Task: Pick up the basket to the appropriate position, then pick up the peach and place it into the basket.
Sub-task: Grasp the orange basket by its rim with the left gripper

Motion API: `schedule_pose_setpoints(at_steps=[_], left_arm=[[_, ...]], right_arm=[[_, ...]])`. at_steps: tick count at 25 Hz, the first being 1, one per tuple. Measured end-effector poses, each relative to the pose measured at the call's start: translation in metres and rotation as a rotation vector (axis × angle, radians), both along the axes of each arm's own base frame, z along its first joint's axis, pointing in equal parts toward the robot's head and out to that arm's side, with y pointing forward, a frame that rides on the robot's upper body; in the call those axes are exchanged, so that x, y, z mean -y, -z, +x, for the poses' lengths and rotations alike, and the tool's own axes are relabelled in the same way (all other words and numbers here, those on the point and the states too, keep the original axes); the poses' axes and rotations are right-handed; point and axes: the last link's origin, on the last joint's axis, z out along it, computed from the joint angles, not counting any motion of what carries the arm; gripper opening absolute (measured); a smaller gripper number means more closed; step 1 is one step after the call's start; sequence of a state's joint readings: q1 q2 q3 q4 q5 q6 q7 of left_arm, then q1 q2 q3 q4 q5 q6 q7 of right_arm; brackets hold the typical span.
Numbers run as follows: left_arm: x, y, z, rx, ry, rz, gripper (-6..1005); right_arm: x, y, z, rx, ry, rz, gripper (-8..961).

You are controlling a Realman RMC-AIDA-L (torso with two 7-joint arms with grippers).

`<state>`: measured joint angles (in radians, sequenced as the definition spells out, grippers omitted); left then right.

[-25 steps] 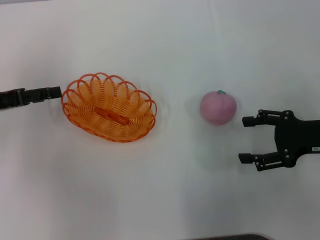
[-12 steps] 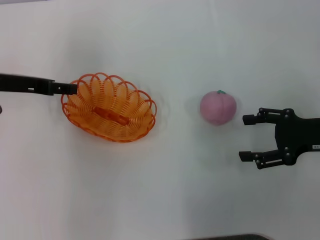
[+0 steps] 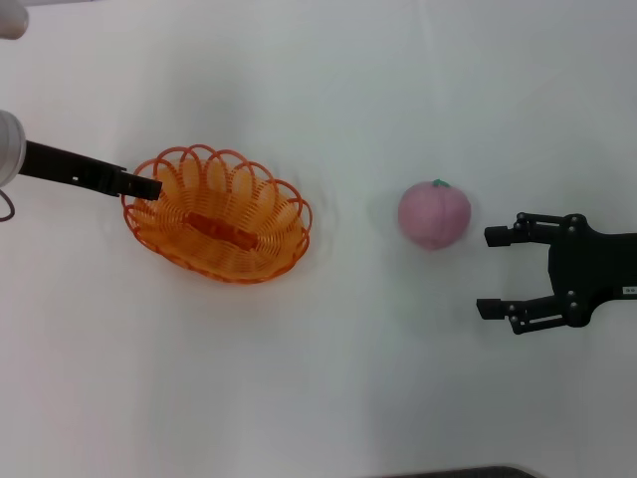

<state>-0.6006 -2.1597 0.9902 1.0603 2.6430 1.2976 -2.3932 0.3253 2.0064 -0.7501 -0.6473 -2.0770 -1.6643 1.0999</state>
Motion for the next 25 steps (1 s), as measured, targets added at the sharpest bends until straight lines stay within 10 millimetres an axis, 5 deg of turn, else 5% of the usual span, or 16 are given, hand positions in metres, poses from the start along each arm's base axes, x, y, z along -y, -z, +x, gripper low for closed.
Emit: schedule_pose_setpoints(at_steps=[25], left_arm=[[-0.003,0.016,0.018,-0.062,0.060,-0.090,744]], right_arm=[[-0.002,0.001,-0.001,0.002,-0.003,0.003,946]])
